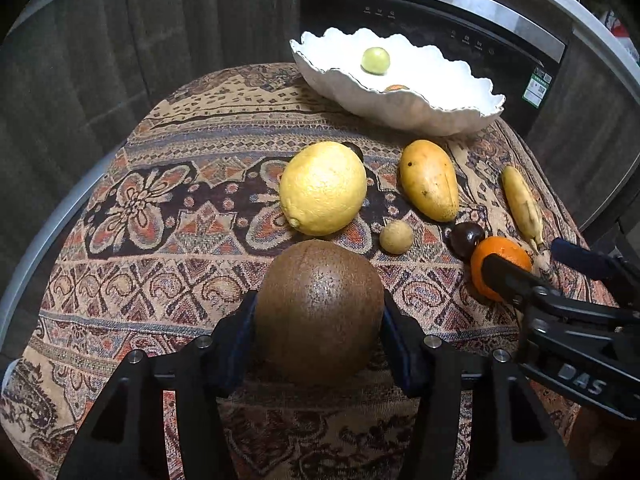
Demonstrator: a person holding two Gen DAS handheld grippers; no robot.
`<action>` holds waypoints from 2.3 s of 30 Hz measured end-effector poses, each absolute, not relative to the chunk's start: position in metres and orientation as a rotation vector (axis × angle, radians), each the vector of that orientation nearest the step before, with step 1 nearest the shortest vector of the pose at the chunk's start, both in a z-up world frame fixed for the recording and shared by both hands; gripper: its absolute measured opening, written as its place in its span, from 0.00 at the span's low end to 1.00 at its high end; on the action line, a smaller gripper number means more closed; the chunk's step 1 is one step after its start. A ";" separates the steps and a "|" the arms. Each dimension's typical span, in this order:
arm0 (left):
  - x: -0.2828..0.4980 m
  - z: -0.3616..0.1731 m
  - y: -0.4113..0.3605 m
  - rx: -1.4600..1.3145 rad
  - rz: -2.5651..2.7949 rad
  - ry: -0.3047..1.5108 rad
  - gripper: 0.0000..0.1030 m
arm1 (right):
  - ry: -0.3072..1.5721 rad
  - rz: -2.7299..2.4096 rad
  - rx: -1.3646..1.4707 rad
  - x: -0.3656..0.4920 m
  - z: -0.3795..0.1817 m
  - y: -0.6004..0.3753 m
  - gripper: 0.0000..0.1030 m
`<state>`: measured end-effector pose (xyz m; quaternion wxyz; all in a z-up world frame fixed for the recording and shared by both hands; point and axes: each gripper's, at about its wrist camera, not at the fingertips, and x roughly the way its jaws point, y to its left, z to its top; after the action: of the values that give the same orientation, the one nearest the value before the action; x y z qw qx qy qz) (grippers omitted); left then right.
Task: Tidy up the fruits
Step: 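Grasp the kiwi with the left gripper while the right gripper grasps a tangerine, then carry the kiwi and tangerine in both grippers over the white bowl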
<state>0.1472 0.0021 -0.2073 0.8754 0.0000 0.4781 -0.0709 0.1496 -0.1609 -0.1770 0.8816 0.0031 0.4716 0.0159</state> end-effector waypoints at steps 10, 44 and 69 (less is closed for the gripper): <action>0.146 -0.204 0.007 -0.004 -0.132 0.989 0.54 | 1.062 0.059 0.011 0.163 -0.204 -0.154 0.59; 0.159 -0.151 -0.012 0.048 -0.119 0.896 0.54 | 0.941 0.040 0.062 0.161 -0.143 -0.176 0.46; 0.231 -0.108 -0.033 0.076 -0.154 0.812 0.54 | 0.840 -0.003 0.076 0.222 -0.099 -0.199 0.46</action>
<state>0.2308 -0.0330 -0.1076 0.9151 0.0370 0.3945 -0.0746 0.2223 -0.1988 -0.0992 0.9124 0.0367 0.4077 -0.0014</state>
